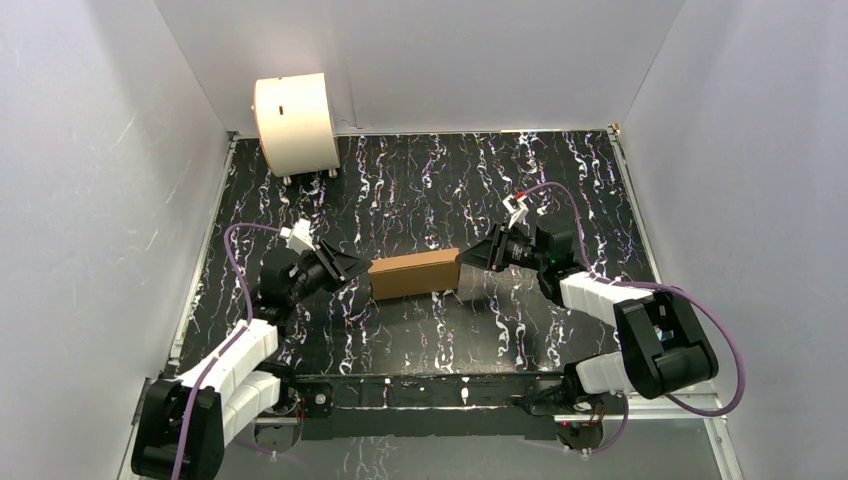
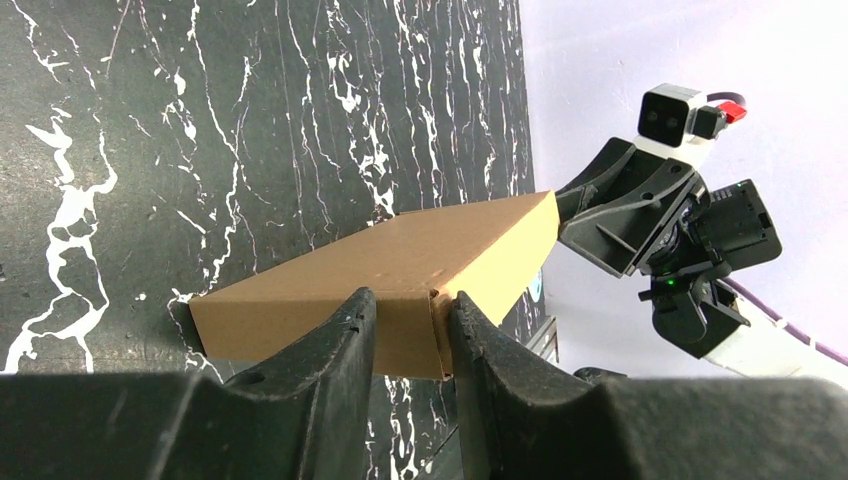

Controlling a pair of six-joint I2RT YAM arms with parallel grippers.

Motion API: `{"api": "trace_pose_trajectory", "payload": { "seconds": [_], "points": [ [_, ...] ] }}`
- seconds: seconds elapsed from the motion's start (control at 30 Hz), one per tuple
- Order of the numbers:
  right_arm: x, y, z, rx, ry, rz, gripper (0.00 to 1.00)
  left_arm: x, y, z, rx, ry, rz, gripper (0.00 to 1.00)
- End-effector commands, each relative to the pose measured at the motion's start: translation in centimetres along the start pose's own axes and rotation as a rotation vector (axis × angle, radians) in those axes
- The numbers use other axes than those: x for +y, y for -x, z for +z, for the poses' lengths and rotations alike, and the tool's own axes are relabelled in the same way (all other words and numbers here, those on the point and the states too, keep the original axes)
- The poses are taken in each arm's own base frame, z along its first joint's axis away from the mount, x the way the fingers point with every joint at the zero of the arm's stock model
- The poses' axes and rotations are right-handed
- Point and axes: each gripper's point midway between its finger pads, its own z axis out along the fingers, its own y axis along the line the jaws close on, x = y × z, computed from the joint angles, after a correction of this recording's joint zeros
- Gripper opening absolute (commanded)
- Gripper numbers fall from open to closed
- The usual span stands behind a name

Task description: Fold the paper box

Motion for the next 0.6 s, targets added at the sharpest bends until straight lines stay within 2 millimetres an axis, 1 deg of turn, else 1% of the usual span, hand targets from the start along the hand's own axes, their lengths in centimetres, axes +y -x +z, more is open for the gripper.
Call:
{"api": "trace_pose_trajectory", "payload": {
  "seconds": [0.0, 0.1, 0.2, 0.37, 0.57],
  "points": [
    [-4.4, -3.9, -0.3, 0.106, -0.155, 0.082, 0.20, 7.6, -6.2, -1.8, 0.177, 0.264, -0.068, 0.06],
    [-4.5, -3.6, -0.2, 0.104, -0.161, 0.078, 0.20, 9.2, -6.8, -2.1, 0.176, 0.318, -0.051, 0.01],
    [-4.6, -3.4, -0.1, 0.104, -0.171, 0.066, 0.20, 9.9, -7.3, -2.3, 0.179, 0.346, -0.038, 0.00],
    [-4.7, -2.8, -0.1, 0.094, -0.177, 0.032, 0.20, 10.2, -7.8, -2.6, 0.175, 0.352, -0.050, 0.00],
    [-4.6, -3.1, -0.3, 0.094, -0.176, 0.041, 0.20, 9.9, -9.1, -2.7, 0.148, 0.288, -0.211, 0.00]
  ]
}}
